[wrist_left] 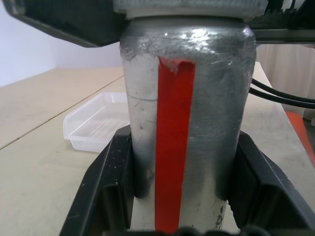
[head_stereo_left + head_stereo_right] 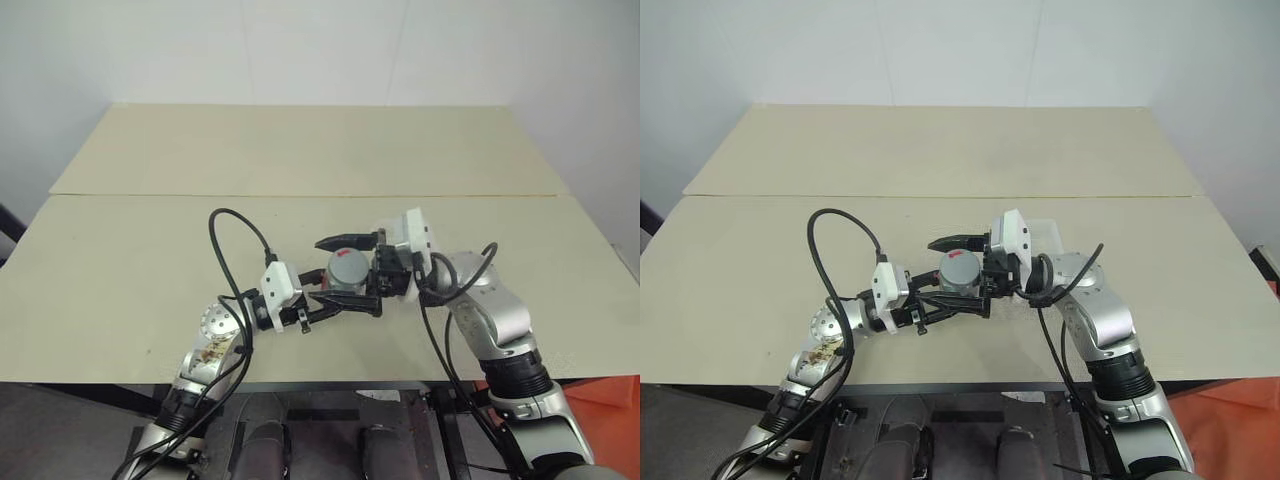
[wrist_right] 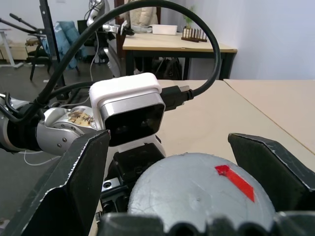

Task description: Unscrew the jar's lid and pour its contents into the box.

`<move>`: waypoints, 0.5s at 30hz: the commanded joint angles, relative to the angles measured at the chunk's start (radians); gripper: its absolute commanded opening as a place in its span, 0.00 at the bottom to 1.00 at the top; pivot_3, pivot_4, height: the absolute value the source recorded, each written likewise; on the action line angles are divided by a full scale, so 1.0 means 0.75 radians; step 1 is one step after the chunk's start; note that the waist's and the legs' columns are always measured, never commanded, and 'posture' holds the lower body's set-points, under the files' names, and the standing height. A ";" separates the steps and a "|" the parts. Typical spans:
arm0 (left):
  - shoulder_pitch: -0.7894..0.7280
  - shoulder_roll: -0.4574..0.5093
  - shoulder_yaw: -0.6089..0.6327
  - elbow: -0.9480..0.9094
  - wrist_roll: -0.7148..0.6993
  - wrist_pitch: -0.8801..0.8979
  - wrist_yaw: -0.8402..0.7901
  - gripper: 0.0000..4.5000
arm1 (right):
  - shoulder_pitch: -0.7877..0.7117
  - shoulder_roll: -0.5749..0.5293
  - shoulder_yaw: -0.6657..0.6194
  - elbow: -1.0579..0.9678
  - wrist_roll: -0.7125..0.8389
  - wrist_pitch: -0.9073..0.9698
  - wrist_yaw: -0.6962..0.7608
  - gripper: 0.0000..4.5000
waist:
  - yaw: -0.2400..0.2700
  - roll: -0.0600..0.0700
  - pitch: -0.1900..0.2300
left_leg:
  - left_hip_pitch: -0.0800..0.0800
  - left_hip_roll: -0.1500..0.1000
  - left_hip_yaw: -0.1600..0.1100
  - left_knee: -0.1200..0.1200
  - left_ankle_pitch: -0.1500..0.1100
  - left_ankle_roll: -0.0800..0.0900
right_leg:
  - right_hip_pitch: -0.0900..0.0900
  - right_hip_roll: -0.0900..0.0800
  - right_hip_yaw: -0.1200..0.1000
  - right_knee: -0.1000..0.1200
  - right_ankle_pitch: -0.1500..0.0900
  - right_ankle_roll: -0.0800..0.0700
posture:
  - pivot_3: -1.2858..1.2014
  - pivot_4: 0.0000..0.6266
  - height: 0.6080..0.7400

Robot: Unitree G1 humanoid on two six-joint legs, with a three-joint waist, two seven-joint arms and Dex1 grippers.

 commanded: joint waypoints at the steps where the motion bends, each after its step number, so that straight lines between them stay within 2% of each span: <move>1: -0.012 -0.010 -0.004 -0.035 -0.028 -0.025 -0.012 0.47 | -0.027 -0.010 -0.048 -0.027 0.010 -0.033 -0.016 0.99 | 0.000 0.000 0.000 | 0.000 0.000 0.000 0.000 0.000 0.000 | 0.000 0.000 0.000 0.000 0.000 0.000 | 0.52 0.24 1.00; 15: -0.007 -0.020 0.027 -0.027 -0.076 -0.019 -0.007 0.47 | -0.024 -0.050 -0.109 -0.019 0.012 -0.040 -0.042 0.99 | 0.000 0.000 0.000 | 0.000 0.000 0.000 0.000 0.000 0.000 | 0.000 0.000 0.000 0.000 0.000 0.000 | 0.52 0.24 1.00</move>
